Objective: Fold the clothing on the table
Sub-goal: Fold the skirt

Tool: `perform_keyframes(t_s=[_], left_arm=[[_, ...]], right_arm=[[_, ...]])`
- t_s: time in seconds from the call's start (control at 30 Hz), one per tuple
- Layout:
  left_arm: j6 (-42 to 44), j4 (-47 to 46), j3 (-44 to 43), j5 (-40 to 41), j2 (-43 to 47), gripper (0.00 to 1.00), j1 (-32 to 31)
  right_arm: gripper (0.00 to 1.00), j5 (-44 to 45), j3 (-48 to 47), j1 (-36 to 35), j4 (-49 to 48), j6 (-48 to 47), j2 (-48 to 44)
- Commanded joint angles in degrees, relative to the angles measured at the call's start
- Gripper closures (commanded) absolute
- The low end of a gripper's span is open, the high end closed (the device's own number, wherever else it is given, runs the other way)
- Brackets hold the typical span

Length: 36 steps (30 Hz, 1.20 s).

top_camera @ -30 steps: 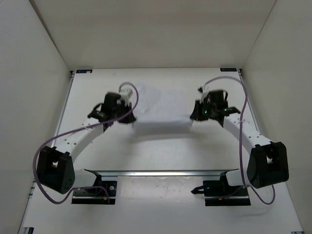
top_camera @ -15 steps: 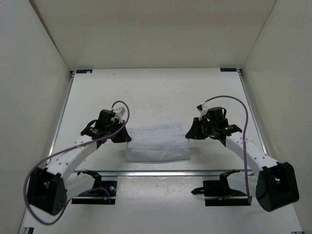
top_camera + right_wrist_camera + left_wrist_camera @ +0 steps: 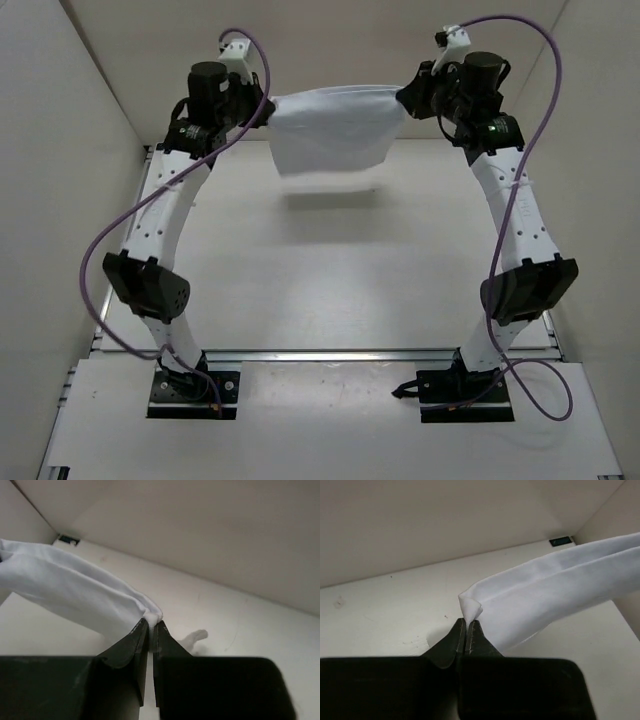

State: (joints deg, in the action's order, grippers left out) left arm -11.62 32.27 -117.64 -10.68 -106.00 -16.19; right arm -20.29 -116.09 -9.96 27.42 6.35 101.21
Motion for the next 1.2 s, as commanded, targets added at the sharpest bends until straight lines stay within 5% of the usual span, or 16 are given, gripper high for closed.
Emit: perform_keyframes(t_s=[0.0, 0.4, 0.6, 0.83, 1.17], left_arm=[[2.91, -2.98, 2.65, 1.97, 10.95, 1.00, 1.33], [-5.94, -10.22, 62.95, 4.08, 40.13, 1.00, -6.39], [-15.34, -2.32, 81.59, 1.54, 57.27, 1.00, -10.80], [-17.39, -2.03, 86.53, -0.58, 58.63, 1.00, -6.93], [-19.41, -4.49, 86.44, 3.56, 54.67, 1.00, -3.25]], right_arm=[[1.00, 3.76, 0.31, 0.03, -1.48, -3.44, -5.91], [1.00, 3.77, 56.57, -2.52, -8.27, 1.02, -29.90], [1.00, 2.54, 77.57, -15.95, -7.73, 12.08, -42.39], [1.00, -2.82, 83.22, -14.48, -11.24, 14.57, -41.80], [1.00, -6.95, 72.16, -13.25, -18.80, 10.01, -27.13]])
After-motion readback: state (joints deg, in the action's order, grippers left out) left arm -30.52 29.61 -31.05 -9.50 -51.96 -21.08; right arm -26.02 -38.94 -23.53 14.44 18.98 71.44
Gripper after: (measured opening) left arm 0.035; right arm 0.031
